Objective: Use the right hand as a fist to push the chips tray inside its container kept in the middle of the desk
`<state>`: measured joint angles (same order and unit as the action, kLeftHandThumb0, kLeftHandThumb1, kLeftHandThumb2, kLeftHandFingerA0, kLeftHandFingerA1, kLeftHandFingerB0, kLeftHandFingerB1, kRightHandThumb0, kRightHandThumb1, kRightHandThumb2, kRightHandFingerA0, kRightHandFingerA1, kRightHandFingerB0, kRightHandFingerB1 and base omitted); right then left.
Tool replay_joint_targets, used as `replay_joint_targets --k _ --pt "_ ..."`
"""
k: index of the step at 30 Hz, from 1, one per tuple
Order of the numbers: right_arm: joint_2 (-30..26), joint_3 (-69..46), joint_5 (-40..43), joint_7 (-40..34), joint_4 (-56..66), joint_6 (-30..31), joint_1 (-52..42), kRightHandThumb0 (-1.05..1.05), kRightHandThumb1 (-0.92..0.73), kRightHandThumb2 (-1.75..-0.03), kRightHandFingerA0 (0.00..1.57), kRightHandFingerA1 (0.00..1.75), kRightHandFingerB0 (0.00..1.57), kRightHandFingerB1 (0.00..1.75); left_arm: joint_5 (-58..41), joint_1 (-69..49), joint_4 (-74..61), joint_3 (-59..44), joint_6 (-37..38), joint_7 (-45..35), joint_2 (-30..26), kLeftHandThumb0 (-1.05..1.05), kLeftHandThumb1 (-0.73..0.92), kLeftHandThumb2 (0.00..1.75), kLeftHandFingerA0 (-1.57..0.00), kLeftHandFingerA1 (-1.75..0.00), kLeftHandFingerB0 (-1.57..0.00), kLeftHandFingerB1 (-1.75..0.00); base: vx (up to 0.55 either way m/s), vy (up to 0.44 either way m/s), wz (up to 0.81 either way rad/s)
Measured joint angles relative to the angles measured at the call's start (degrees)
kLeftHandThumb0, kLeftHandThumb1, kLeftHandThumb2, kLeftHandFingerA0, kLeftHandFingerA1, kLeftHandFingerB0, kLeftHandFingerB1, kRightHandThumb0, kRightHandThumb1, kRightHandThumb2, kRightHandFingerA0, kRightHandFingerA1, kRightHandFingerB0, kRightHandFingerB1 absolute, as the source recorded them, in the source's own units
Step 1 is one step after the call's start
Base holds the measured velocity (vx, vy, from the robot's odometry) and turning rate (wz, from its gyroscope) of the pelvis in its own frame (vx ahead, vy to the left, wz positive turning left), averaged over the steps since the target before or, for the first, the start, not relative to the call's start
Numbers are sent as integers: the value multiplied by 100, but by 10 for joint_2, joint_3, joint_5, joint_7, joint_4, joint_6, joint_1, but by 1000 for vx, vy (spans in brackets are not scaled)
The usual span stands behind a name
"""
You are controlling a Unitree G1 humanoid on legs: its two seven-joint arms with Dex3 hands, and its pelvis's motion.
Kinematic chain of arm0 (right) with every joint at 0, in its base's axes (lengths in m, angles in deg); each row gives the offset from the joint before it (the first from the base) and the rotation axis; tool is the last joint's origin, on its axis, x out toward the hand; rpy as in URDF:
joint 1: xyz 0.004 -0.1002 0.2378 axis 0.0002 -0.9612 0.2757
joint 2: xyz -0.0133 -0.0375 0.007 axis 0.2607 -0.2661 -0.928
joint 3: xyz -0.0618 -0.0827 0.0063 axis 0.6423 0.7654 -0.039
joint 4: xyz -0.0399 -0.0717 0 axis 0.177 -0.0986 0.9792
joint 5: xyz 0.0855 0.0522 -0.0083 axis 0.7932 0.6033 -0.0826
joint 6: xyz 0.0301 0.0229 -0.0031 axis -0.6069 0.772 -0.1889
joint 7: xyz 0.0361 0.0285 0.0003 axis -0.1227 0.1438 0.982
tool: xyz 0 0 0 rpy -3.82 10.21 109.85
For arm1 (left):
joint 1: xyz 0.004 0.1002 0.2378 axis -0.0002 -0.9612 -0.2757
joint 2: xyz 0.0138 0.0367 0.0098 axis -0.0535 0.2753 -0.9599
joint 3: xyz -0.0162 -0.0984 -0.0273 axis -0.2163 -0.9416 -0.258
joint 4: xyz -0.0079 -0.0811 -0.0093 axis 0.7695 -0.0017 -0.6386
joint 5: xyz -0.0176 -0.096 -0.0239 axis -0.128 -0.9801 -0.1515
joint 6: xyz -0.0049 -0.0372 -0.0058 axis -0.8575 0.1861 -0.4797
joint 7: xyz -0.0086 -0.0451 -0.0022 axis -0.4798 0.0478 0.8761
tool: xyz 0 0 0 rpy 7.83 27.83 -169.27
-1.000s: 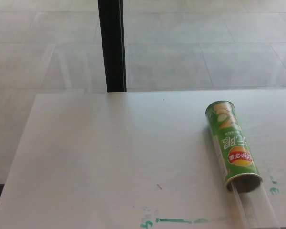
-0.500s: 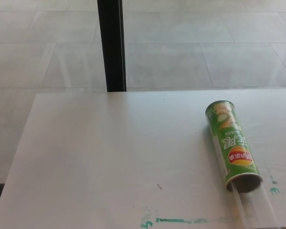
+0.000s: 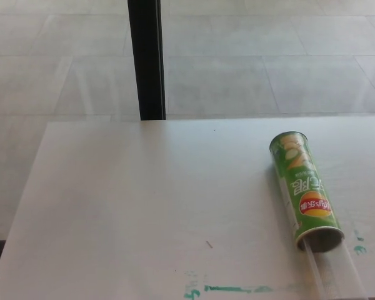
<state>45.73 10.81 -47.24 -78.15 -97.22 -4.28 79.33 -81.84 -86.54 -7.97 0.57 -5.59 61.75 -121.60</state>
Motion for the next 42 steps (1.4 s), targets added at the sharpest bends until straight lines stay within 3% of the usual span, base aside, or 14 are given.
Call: replay_joint_targets --k 1,2,3,7,8,9,22,24,25,28,29,40,41,42 --pt "6 5 3 2 24 2 -7 -83 -86 -64 93 105 51 77 0 0 0 0 0 0 0 -51 82 64 -52 -68 -40 -50 0 0 0" --pt "10 7 5 3 37 4 -11 -87 -64 -100 95 104 50 75 0 0 0 0 0 0 0 -51 81 64 -54 -66 -43 -50 0 0 0" --pt "14 12 8 5 60 7 -19 -85 -86 -66 94 105 53 74 0 0 0 1 0 0 0 -50 80 64 -55 -68 -42 -50 0 0 0" --pt "27 34 21 18 134 17 -51 -90 -79 -64 100 97 58 70 0 0 0 1 0 0 0 -51 82 64 -54 -67 -41 -49 0 0 0" --pt "29 41 24 22 156 21 -63 -88 -61 -112 94 93 49 67 0 1 0 1 0 0 0 -52 81 64 -53 -69 -41 -51 0 0 0" --pt "30 49 28 27 174 23 -73 -92 -79 -65 99 95 54 64 0 1 0 1 0 0 0 -52 80 64 -55 -70 -44 -52 0 0 0" --pt "19 221 40 133 379 28 -233 -87 -80 -65 97 94 51 69 1 1 1 7 0 0 0 -52 82 65 -52 -66 -41 -50 0 0 0" --pt "3 234 39 149 396 28 -251 -87 -75 -63 100 88 59 66 1 1 1 8 0 0 0 -52 82 65 -52 -63 -42 -49 0 0 0" --pt "-8 238 38 158 404 28 -261 -85 -58 -109 98 89 55 67 1 1 1 9 0 0 0 -53 81 65 -52 -65 -42 -49 0 0 0" --pt "-47 246 36 183 432 32 -293 -81 -52 -104 98 86 62 64 1 1 2 11 0 0 0 -52 82 64 -50 -68 -40 -50 0 0 0" --pt "-59 248 36 190 440 34 -303 -85 -70 -61 104 81 70 58 1 1 2 11 0 0 0 -53 82 65 -52 -66 -41 -50 0 0 0" --pt "-206 285 15 281 524 60 -393 -81 -63 -60 103 69 74 52 0 -1 3 13 0 -1 0 -53 81 65 -51 -65 -41 -48 0 0 0" --pt "-220 289 11 290 528 63 -399 -80 -46 -90 100 75 68 60 0 -1 3 13 0 -1 0 -54 82 65 -51 -65 -39 -47 0 0 0" --pt "-235 292 6 299 535 66 -406 -80 -46 -90 100 75 68 60 0 -1 3 13 0 -1 0 -54 82 65 -51 -65 -39 -47 0 0 0"
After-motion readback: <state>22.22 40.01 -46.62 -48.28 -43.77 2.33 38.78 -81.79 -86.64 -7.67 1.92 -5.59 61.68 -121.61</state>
